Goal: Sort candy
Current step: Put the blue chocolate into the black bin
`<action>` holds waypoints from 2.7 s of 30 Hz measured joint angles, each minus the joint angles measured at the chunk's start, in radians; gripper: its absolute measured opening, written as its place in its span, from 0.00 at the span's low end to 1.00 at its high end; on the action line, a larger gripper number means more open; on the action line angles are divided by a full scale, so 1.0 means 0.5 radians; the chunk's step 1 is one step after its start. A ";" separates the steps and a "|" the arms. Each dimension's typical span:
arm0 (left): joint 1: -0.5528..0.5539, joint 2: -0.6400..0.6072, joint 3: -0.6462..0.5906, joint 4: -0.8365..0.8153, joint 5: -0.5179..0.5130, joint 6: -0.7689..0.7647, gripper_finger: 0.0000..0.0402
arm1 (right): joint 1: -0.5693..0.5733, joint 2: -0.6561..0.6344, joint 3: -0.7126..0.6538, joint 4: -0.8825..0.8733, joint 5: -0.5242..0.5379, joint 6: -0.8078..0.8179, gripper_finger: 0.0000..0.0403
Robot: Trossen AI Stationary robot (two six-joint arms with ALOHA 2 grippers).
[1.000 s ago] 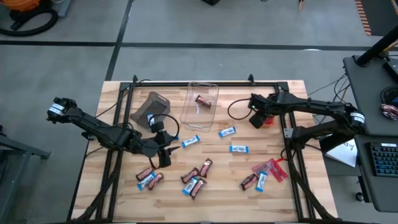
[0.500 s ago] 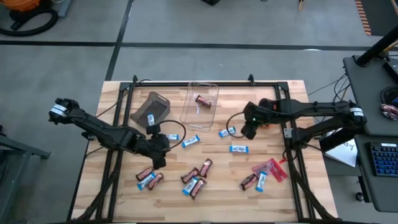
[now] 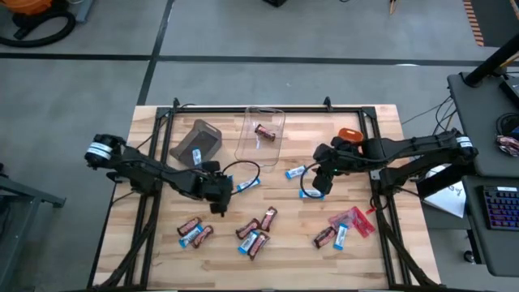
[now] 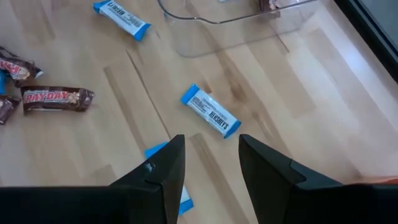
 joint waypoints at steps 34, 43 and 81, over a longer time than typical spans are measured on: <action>0.243 0.217 -0.043 0.187 0.116 0.168 0.02 | 0.135 0.000 -0.009 0.011 0.001 0.026 0.36; 0.192 -0.053 0.002 0.069 0.302 0.158 0.01 | 0.135 0.000 -0.009 0.011 0.001 0.050 0.36; 1.459 -0.850 0.021 -0.504 0.181 -0.034 0.03 | 0.135 0.000 -0.021 0.111 0.002 0.059 0.36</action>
